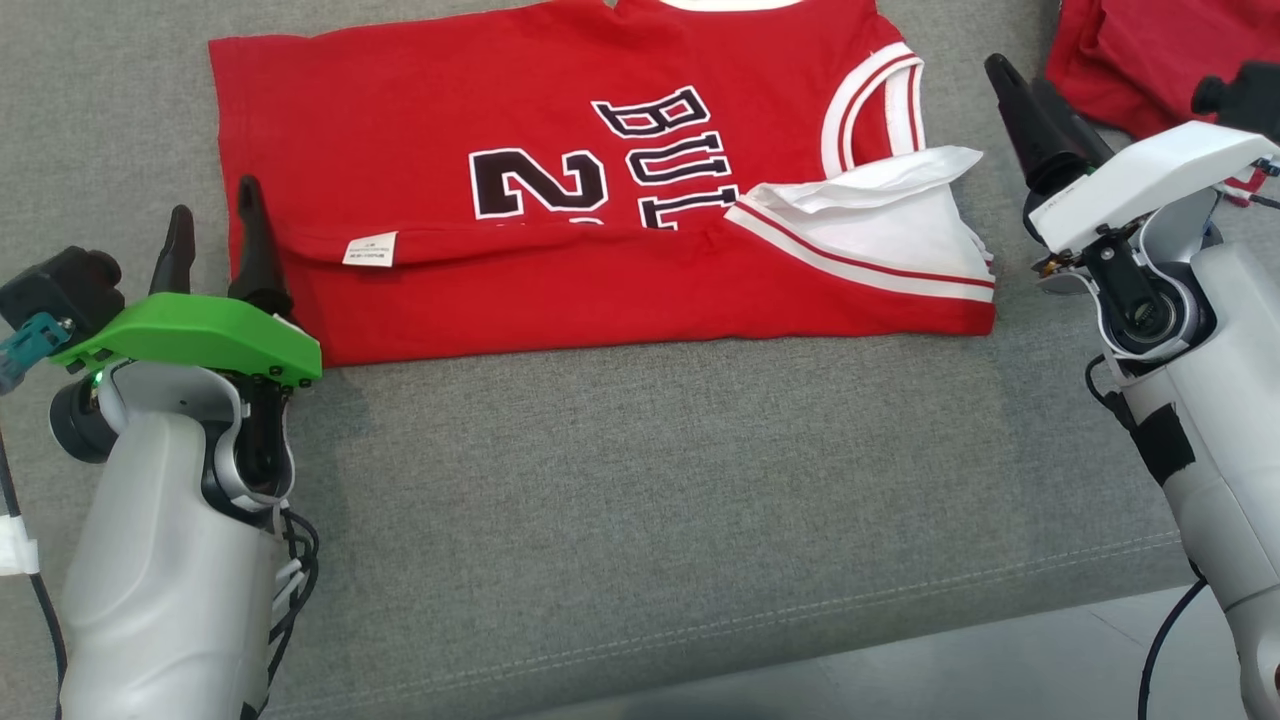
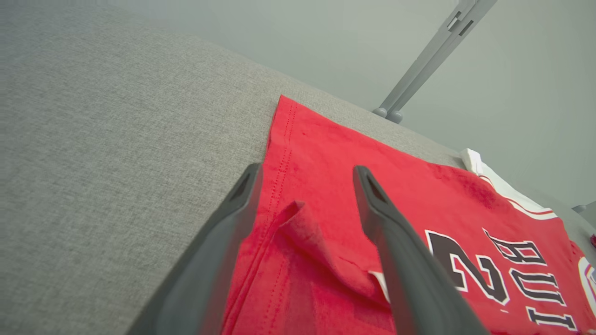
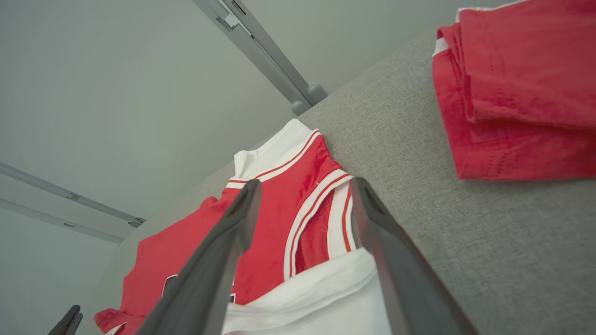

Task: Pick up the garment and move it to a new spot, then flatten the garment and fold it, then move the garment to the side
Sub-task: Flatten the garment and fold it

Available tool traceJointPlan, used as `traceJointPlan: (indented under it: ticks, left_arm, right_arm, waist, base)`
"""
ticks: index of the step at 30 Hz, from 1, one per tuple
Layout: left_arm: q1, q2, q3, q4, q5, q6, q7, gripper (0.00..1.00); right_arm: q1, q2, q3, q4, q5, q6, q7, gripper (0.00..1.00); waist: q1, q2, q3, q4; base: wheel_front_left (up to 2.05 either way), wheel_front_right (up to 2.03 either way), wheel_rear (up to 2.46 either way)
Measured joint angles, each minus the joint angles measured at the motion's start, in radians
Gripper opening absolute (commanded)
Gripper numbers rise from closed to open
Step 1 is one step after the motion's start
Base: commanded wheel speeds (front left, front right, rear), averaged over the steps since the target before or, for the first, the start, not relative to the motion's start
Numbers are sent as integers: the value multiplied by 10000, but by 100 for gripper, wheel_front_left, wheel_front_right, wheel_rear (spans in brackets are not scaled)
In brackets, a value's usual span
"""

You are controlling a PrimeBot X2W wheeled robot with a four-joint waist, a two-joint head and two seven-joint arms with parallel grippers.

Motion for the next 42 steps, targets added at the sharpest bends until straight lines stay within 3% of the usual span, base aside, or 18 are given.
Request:
traceJointPlan:
  ticks: [7,16,35,37,39,41,42]
  left_arm:
    - [119,138,96,0,128,-192,-585,100]
    - [1659,77,21,303,-35,-387,-529,100]
    - [2269,-374,637,121,-2249,-531,732,98]
    - [2261,-376,679,96,-2399,-529,734,47]
    - [2260,-403,696,56,-2470,-529,738,29]
    - [2257,-428,700,12,-2539,-531,746,0]
    - [2257,-439,729,-25,-2614,-531,740,0]
  right_arm:
    - [65,-182,-21,153,-280,29,-709,100]
    - [1210,-249,424,50,-692,115,-1626,100]
    - [2075,29,911,-594,-623,201,-2096,100]
    - [2141,-10,894,-594,-573,201,-2105,100]
    - [2303,-50,901,-556,-489,201,-2094,100]
    - [2501,-29,957,-456,-349,201,-1975,100]
    - [2586,-6,1005,-399,-313,201,-1908,100]
  waist:
    - [0,0,-119,18]
    - [-1,0,-575,54]
    - [-1,0,-941,-273]
    - [-1,0,-922,-340]
    - [-1,0,-905,-370]
    - [-1,0,-893,-381]
    - [-1,0,-888,-383]
  base:
    - [0,0,0]
    - [0,0,0]
    - [0,0,0]
    - [0,0,0]
    - [0,0,0]
    - [0,0,0]
    - [0,0,0]
